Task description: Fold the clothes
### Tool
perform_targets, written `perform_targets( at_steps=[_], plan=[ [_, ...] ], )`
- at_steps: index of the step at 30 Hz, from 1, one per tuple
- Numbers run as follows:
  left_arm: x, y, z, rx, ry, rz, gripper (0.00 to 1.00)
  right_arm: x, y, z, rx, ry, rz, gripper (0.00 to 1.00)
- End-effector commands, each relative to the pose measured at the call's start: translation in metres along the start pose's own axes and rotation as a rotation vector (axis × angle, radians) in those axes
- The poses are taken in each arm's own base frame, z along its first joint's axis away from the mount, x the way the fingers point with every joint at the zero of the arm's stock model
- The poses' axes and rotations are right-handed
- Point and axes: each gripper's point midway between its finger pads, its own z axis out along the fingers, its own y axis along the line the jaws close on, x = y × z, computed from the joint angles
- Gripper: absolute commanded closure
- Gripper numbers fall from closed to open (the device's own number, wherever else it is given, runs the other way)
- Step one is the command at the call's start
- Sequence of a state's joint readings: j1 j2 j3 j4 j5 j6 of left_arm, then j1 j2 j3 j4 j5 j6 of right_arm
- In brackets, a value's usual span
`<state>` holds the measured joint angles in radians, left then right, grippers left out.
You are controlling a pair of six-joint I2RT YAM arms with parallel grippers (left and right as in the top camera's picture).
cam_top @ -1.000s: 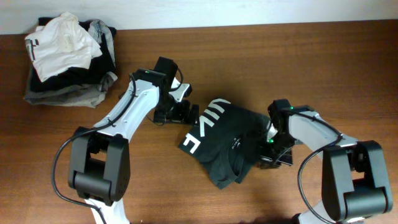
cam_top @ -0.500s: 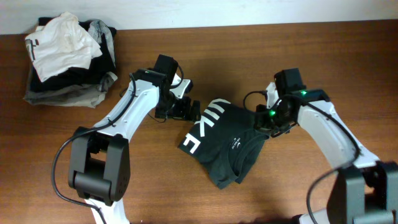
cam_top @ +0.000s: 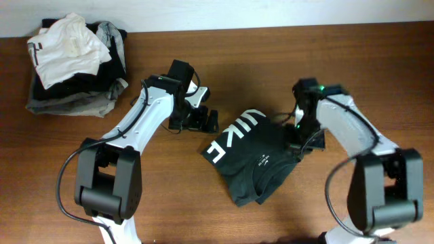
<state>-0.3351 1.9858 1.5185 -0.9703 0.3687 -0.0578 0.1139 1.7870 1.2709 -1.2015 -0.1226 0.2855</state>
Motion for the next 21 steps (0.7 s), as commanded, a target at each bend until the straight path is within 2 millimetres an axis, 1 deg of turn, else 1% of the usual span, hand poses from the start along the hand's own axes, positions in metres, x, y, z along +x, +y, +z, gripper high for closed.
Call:
perform_targets(
  at_steps=[1,2,3,4,6,7,9,10,12,14,17,18,19,21],
  plan=[
    [-0.010,-0.007,-0.015,0.004,-0.056,0.015,0.01,0.012,0.053,-0.033,-0.228,-0.028,-0.172,0.95],
    [-0.011,-0.008,-0.015,0.004,-0.059,0.016,0.01,0.022,0.069,-0.034,-0.292,0.000,-0.233,0.95],
    [-0.011,-0.007,-0.015,0.001,-0.060,0.016,0.01,0.030,0.081,-0.033,-0.328,0.021,-0.278,0.95],
    [-0.011,-0.001,-0.015,-0.031,-0.062,0.014,0.01,0.040,0.089,-0.028,-0.333,0.046,-0.312,0.95],
    [-0.011,0.007,-0.016,-0.082,-0.062,0.006,0.01,0.054,0.099,-0.016,-0.330,0.075,-0.355,0.95],
    [-0.010,0.010,-0.016,-0.099,-0.061,-0.012,0.01,0.059,0.105,-0.012,-0.344,0.088,-0.372,0.92],
    [-0.011,0.011,-0.016,-0.102,-0.065,-0.024,0.01,0.073,0.117,0.003,-0.392,0.117,-0.407,0.89],
    [-0.011,0.011,-0.016,-0.102,-0.066,-0.023,0.01,0.084,0.120,0.018,-0.404,0.146,-0.404,0.90],
    [-0.011,0.011,-0.016,-0.102,-0.065,-0.023,0.01,0.089,0.115,0.034,-0.392,0.163,-0.356,0.91],
    [-0.011,0.010,-0.016,-0.098,-0.065,-0.023,0.01,0.099,0.103,0.056,-0.375,0.193,-0.313,0.88],
    [-0.011,0.010,-0.016,-0.098,-0.065,-0.023,0.01,0.113,0.079,0.075,-0.289,0.234,-0.263,0.88],
    [-0.011,0.010,-0.016,-0.098,-0.065,-0.023,0.01,0.115,0.065,0.082,-0.220,0.238,-0.221,0.88],
    [-0.012,0.010,-0.016,-0.097,-0.069,-0.022,0.01,0.116,0.051,0.089,-0.145,0.235,-0.172,0.88],
    [-0.013,0.009,-0.016,-0.090,-0.071,-0.020,0.01,0.116,0.044,0.088,-0.106,0.237,-0.130,0.92]
  ],
)
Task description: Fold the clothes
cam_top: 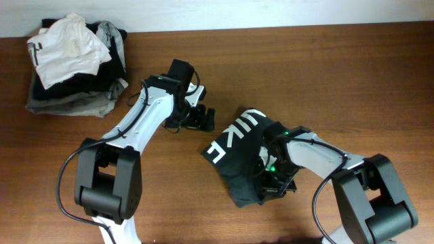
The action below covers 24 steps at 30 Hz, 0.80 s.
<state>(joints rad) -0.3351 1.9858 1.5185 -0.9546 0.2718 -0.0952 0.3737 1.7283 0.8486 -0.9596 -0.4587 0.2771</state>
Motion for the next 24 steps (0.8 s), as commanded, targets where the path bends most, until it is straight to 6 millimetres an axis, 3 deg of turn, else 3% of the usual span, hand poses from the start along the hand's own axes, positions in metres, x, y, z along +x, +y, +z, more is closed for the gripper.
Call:
perform_targets(
  at_steps=[1,3,5,6,7,8,9,10,11,16,20,24],
  plan=[
    [-0.010,-0.007,-0.016,0.008,-0.055,0.012,0.01,0.000,-0.021,-0.004,0.106,-0.024,0.106,0.94],
    [-0.015,-0.012,-0.016,0.040,-0.076,0.020,0.01,0.001,-0.029,-0.017,0.181,-0.049,0.148,0.96],
    [-0.024,-0.024,-0.018,0.102,-0.112,0.041,0.01,0.002,-0.041,-0.044,0.301,-0.101,0.198,0.96],
    [-0.028,-0.028,-0.019,0.126,-0.129,0.053,0.01,0.003,-0.043,-0.056,0.334,-0.127,0.211,0.95],
    [-0.031,-0.034,-0.019,0.157,-0.140,0.072,0.01,0.003,-0.041,-0.076,0.360,-0.175,0.210,0.87],
    [-0.032,-0.045,-0.019,0.226,-0.145,0.125,0.01,0.002,-0.033,-0.093,0.345,-0.229,0.195,0.75],
    [-0.032,-0.051,-0.018,0.261,-0.143,0.142,0.01,-0.001,-0.026,-0.106,0.325,-0.279,0.181,0.55],
    [-0.032,-0.053,-0.014,0.278,-0.137,0.142,0.01,-0.003,-0.018,-0.119,0.303,-0.331,0.166,0.21],
    [-0.033,-0.054,-0.010,0.292,-0.133,0.144,0.01,-0.004,-0.011,-0.132,0.282,-0.382,0.151,0.04],
    [-0.030,-0.077,0.018,0.497,-0.088,0.201,0.01,0.003,0.017,-0.193,0.180,-0.616,0.081,0.01],
    [-0.015,-0.078,0.054,0.498,0.004,0.178,0.01,0.023,0.020,-0.209,0.150,-0.685,0.060,0.01],
    [-0.005,-0.092,0.063,0.535,0.044,0.188,0.01,0.034,0.020,-0.214,0.141,-0.708,0.053,0.01]
  ],
)
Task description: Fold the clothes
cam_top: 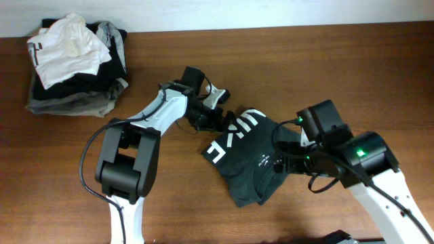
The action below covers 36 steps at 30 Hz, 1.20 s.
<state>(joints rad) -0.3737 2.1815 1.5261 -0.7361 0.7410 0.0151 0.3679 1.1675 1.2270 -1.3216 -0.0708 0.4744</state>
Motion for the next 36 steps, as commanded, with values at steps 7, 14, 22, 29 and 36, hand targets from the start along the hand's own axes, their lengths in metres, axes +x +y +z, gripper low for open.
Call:
perform_targets(
  at_steps=[7,14,22,29,36],
  plan=[
    [0.022,-0.047,0.046,0.053,0.109,0.048,0.01,-0.003,-0.003,-0.012,0.000,-0.044,0.015,0.01],
    [0.008,-0.050,0.054,0.026,0.058,0.119,0.71,0.001,-0.004,-0.012,0.008,-0.031,0.016,0.01],
    [-0.020,0.002,0.039,-0.211,-0.057,0.038,0.99,0.002,-0.005,-0.012,0.010,-0.025,0.016,0.01],
    [-0.072,0.111,-0.045,-0.562,-0.312,-0.039,0.99,0.007,-0.007,-0.012,0.021,-0.005,0.018,0.01],
    [-0.109,0.165,-0.144,-0.832,-0.424,0.072,0.99,0.010,-0.008,-0.012,0.020,0.006,0.018,0.01]
  ],
)
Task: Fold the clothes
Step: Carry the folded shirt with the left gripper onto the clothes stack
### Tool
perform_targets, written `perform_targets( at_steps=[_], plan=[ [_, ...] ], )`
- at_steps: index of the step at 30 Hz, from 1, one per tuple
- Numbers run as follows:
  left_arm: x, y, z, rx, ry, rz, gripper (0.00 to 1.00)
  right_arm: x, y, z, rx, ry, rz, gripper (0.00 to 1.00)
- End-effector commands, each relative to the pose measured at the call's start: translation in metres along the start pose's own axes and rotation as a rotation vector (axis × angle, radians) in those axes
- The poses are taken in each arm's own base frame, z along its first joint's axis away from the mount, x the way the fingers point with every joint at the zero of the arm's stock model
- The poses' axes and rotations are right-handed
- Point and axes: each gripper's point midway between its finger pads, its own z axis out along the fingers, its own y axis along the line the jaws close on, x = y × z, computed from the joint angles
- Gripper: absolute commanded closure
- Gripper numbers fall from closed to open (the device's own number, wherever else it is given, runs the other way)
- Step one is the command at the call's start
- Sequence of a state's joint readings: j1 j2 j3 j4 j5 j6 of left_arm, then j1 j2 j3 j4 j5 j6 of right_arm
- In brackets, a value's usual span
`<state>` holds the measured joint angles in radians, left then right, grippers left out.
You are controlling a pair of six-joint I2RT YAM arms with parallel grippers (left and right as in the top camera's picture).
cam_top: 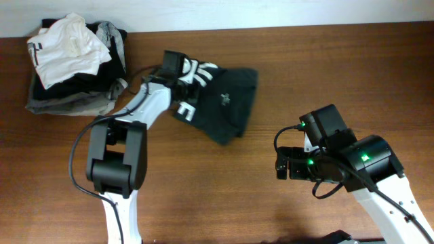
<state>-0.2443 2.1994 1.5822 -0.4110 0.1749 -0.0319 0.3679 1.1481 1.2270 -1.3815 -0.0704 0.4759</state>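
Observation:
A folded black T-shirt (224, 103) with white lettering lies at the back of the table, just left of centre. My left gripper (185, 87) is at its lettered left edge and looks shut on the cloth; the fingertips are hidden in the fabric. My right gripper (281, 165) hangs over bare wood to the right of the middle, well clear of the shirt. Its jaws stand apart with nothing between them.
A pile of clothes (71, 61), white on top of black and grey, sits in the far left corner, close to the left arm. The wooden table (203, 190) ends at a white wall along the back.
The black shirt has moved from the table's middle to the back left, with my left gripper on its lettered edge. My right gripper is off the shirt and now over bare wood.
First the left gripper stood just left of the shirt while the right one was at its right edge. Then the right gripper was at the shirt's front edge. Later both were at the shirt's sides. Now the shirt lies nearer the pile, held by the left one only.

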Motion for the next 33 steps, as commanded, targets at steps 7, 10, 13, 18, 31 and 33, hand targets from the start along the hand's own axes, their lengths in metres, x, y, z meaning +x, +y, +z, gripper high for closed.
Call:
perform_targets(
  at_steps=[7,10,13,18,31,33],
  plan=[
    [-0.116,0.121,-0.103,-0.455,-0.197,0.108,0.99,0.006,-0.003,-0.007,0.003,0.010,0.025,0.01],
    [-0.139,0.146,-0.139,-0.495,-0.259,0.075,0.99,0.006,-0.002,-0.007,0.002,0.010,0.036,0.01],
    [-0.154,0.166,-0.167,-0.529,-0.312,0.045,0.99,0.006,-0.002,-0.007,0.002,0.010,0.040,0.01],
    [-0.167,0.207,-0.210,-0.594,-0.388,-0.010,0.99,0.006,-0.002,-0.007,-0.001,0.012,0.055,0.01],
    [-0.136,0.288,-0.249,-0.674,-0.404,-0.217,0.98,0.006,-0.002,-0.005,0.003,0.019,0.070,0.01],
    [-0.131,0.299,-0.255,-0.688,-0.407,-0.241,0.98,0.006,-0.002,-0.004,0.005,0.026,0.070,0.01]
  ],
)
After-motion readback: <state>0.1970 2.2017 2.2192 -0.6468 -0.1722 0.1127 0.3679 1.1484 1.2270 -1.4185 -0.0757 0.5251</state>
